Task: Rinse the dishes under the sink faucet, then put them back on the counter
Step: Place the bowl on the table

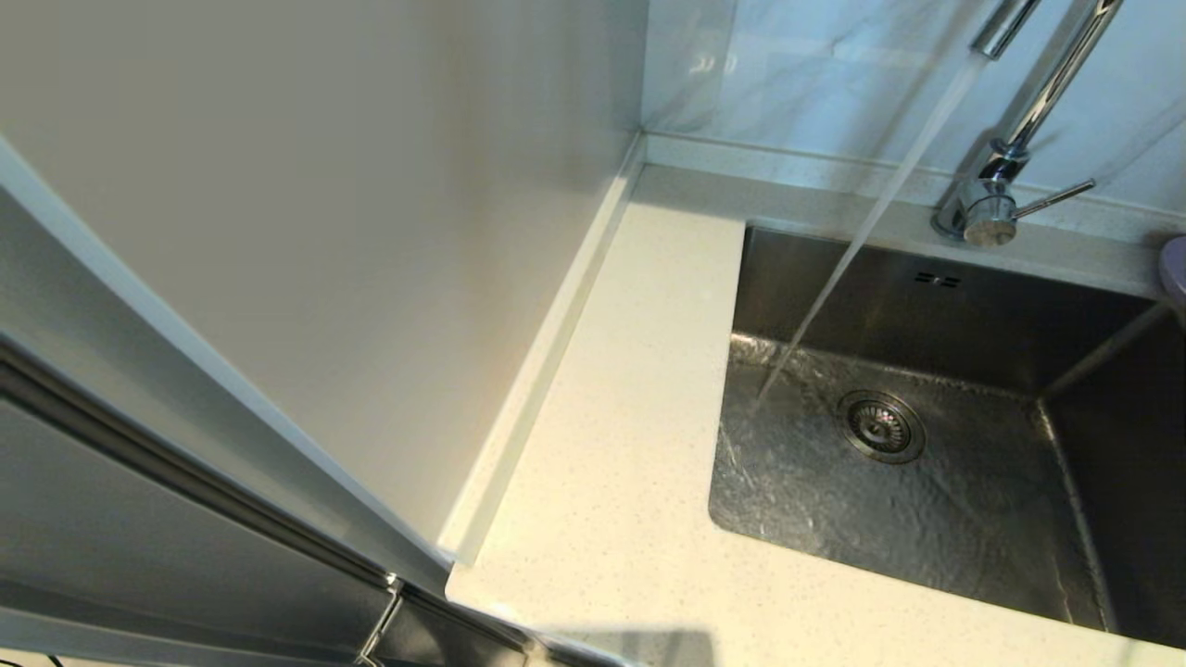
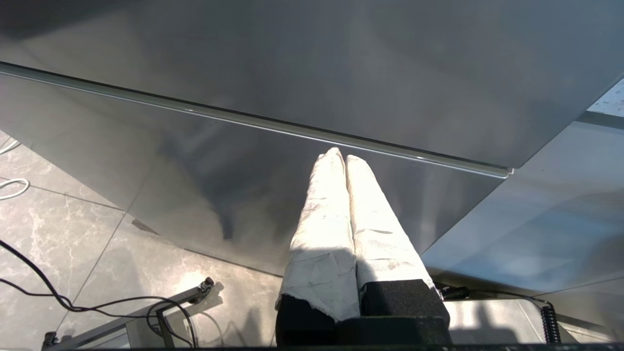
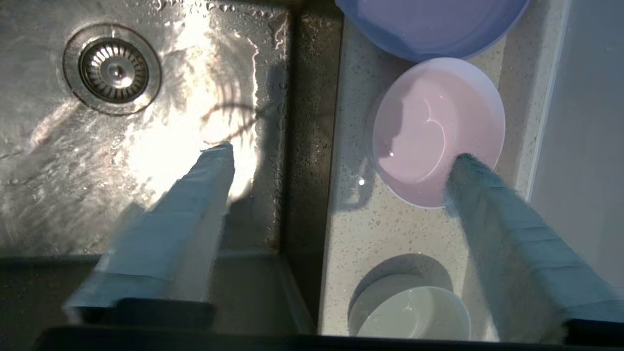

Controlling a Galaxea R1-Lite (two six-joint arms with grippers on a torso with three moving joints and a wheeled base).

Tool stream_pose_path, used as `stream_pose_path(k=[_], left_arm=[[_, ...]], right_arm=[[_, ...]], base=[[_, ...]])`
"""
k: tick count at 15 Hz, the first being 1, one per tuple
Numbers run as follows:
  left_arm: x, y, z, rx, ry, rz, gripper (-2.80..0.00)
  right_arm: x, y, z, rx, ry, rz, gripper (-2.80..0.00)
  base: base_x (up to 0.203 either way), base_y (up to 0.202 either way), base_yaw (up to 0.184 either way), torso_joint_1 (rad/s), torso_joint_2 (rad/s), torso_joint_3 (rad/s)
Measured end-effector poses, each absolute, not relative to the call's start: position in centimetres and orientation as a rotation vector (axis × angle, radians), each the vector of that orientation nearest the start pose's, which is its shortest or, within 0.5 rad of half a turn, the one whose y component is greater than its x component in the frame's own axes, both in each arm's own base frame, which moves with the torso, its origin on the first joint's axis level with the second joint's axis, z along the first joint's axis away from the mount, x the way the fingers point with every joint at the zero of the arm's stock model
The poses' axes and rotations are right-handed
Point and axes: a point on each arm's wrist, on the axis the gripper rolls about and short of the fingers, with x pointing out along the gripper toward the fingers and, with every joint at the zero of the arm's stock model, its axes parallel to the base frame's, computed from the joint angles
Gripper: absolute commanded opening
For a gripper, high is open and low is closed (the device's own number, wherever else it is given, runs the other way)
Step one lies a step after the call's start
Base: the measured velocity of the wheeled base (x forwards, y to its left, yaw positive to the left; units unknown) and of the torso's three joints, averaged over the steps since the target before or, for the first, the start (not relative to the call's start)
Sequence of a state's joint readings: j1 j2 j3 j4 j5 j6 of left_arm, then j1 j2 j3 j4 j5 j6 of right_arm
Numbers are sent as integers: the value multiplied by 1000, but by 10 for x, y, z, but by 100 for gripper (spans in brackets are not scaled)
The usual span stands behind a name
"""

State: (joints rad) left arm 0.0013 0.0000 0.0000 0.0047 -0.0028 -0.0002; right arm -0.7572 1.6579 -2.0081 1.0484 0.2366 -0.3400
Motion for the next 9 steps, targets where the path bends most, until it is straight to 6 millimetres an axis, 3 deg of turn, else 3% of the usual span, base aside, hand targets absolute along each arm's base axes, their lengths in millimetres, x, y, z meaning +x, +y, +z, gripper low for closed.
stream_pose_path(k=[9], left_arm=[[-23, 0, 75, 0, 5, -2, -280]], right_arm=[[174, -164, 360, 28, 765, -448, -280]], base=[[0, 0, 0, 0, 0, 0]])
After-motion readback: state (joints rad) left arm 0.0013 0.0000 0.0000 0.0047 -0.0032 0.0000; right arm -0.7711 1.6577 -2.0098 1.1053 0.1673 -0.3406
